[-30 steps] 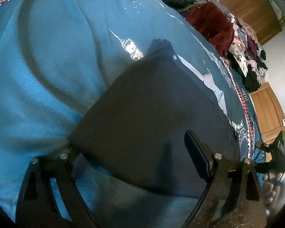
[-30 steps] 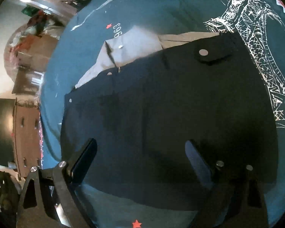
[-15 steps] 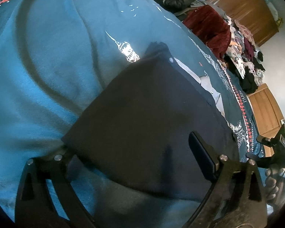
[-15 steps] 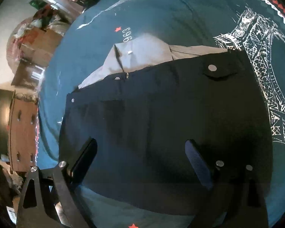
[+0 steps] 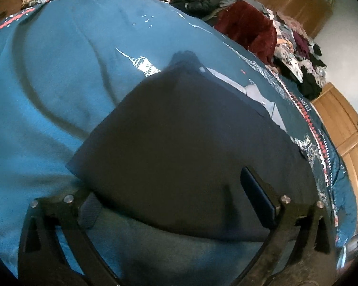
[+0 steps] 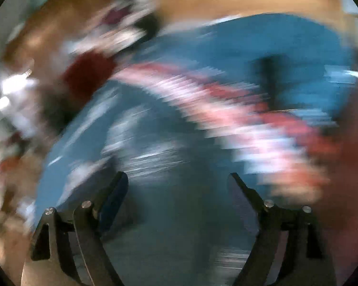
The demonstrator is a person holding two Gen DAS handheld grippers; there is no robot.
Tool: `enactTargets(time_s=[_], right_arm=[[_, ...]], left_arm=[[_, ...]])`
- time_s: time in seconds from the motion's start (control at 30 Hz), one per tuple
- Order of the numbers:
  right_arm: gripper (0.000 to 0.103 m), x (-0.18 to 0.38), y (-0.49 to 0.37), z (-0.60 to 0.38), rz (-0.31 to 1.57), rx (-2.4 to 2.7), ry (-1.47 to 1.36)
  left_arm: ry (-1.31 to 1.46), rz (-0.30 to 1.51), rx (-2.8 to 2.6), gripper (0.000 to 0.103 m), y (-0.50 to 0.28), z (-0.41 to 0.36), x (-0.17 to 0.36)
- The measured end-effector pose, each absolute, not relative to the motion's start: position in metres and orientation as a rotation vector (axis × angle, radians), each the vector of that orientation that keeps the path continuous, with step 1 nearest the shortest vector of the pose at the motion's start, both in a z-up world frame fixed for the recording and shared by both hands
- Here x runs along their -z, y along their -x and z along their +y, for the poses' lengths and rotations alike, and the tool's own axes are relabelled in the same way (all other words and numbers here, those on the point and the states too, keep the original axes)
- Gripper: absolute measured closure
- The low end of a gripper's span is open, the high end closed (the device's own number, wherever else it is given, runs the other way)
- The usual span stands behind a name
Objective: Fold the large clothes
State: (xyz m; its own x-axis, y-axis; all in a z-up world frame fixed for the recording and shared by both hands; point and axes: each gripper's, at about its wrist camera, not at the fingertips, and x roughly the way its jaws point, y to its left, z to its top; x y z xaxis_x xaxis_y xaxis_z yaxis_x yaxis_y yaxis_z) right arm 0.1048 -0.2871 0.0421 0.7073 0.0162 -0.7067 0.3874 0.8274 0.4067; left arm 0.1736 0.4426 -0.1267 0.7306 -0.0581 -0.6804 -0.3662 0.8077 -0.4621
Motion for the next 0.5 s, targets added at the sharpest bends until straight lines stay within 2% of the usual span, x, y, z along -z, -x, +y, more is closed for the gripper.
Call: enactTargets(time_s=[0.1,0.23,0.37,0.5], right_arm=[[0.014,-0.038,-0.031,-0.361,0.786,0.434,-0.557],[0.014,-0.030,0.011,-0.383,0.820,0.507,-0.563],[0.014,-0.030,-0.021,-0.328,0.824,0.355,-0.498],[0.015,-0.029,-0.082,-0.233,0.842,0.120,-0.409]], left_arm=[[0.616,0.746,-0.185,0.000,-0.174,0.442,0.128],[0.612,0.763,-0.203,0.000,-0.178,0.441,0.129],[0.607,0.767,-0.204,0.000,-0.177,0.439,0.129],[0.624,0.756,-0.189,0.000,-0.174,0.441,0.128]])
